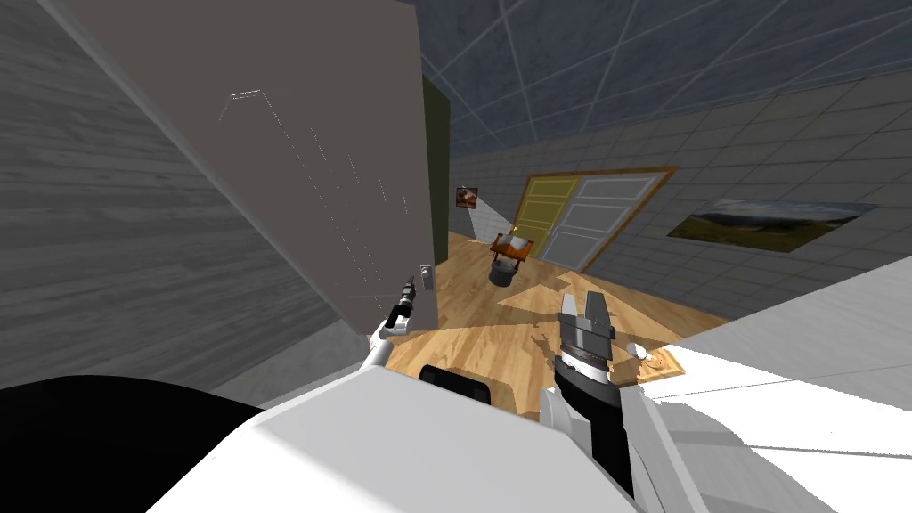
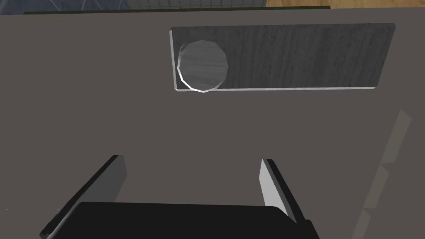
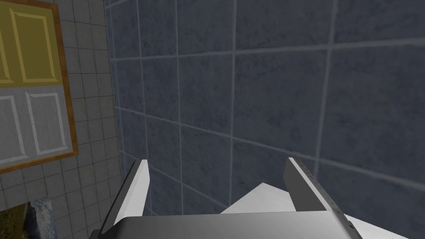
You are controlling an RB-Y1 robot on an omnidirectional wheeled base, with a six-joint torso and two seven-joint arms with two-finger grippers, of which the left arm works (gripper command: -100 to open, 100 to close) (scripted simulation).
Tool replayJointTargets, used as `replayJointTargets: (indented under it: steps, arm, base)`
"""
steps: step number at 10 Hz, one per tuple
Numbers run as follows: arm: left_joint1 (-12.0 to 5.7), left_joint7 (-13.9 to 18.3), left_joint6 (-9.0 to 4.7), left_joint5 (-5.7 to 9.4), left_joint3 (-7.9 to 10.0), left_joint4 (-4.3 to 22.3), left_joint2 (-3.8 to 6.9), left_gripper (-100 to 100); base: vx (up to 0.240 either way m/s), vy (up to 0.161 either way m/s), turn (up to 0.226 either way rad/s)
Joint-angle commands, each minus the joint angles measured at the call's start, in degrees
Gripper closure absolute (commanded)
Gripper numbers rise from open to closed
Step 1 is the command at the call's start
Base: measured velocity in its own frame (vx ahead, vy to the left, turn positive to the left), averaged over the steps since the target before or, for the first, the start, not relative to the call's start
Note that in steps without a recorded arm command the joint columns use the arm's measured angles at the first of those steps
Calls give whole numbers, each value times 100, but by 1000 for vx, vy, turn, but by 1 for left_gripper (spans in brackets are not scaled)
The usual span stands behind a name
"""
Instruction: Push the door open
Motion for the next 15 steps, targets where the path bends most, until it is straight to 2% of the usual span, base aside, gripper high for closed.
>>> replayJointTargets:
  steps: [1,2,3,4,5,8,10,12,13,14,15]
  arm:
    - [31,-57,8,-19,-23,-66,-205,-100]
    - [37,-72,8,-24,-27,-78,-275,-100]
    - [44,-93,8,-32,-33,-95,-390,-100]
    - [26,-72,10,-25,-24,-69,-313,-100]
    - [17,-80,-29,-24,-9,-37,-165,-100]
    - [-1,-80,-114,-19,25,30,-18,-100]
    - [-12,-80,-168,-16,46,71,-42,-100]
    - [-24,-79,-224,-13,69,115,-173,-100]
    - [-29,-79,-250,-11,79,135,-283,-100]
    - [-17,-74,-236,-11,69,120,-216,-100]
    - [-17,-74,-236,-11,69,120,-216,100]
  base:
    - [-249,-93,55]
    - [-159,-101,22]
    - [-89,-125,27]
    - [-39,-63,11]
    - [91,44,-25]
    - [212,92,-24]
    - [238,42,-19]
    - [202,3,-25]
    - [217,-31,-8]
    - [102,-12,0]
    - [-17,-1,2]
